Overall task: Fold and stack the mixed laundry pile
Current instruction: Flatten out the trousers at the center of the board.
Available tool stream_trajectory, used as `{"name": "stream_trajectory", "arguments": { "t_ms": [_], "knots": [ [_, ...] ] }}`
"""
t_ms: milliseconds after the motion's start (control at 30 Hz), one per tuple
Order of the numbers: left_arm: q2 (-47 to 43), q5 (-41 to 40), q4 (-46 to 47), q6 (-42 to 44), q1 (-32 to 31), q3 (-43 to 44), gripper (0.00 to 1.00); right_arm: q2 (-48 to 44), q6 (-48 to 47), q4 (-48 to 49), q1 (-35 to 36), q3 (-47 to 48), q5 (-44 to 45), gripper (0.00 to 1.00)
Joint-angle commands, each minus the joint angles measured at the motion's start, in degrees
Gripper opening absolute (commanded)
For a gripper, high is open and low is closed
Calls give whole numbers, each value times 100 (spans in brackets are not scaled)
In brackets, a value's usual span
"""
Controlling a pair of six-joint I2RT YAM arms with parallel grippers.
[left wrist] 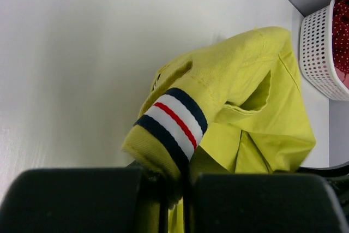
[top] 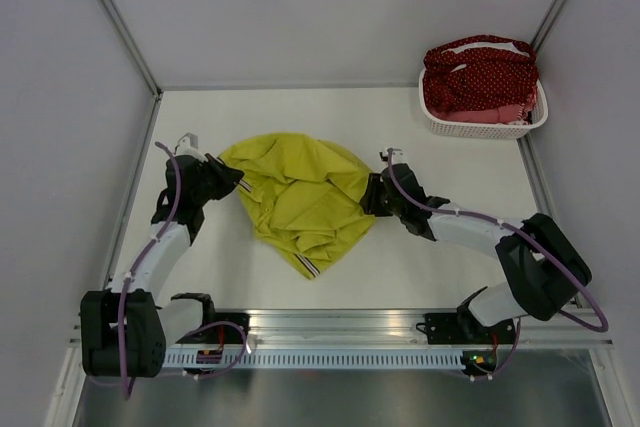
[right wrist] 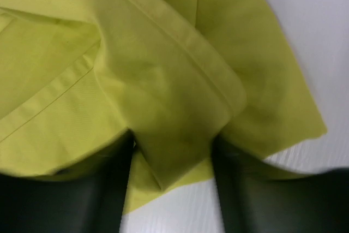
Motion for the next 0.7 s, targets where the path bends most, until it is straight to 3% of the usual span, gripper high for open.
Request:
{"name": "stream_trajectory", "arguments": {
  "t_ms": [0,100,133,367,500,667],
  "knots": [
    [-248,155,76,188,-26,19,2,216,92,562,57,322,108,36],
    [-397,155,-195,336,-17,194,2,50,5,256,48,463,941,3],
    [-572,199,-284,502,-17,299,2,-38,-48,-59,39,628,1144,0],
    [-1943,147,-996,759,-26,1670,2,-1520,-1005,-1528,48,1666,2813,0],
    [-2559,190,-1198,794,-17,2548,2,-2585,-1928,-1933,31,2290,2598,1],
    [-2876,638,-1515,838,-17,4173,2,-3517,-2623,-2732,39,3774,2052,0]
  ]
}}
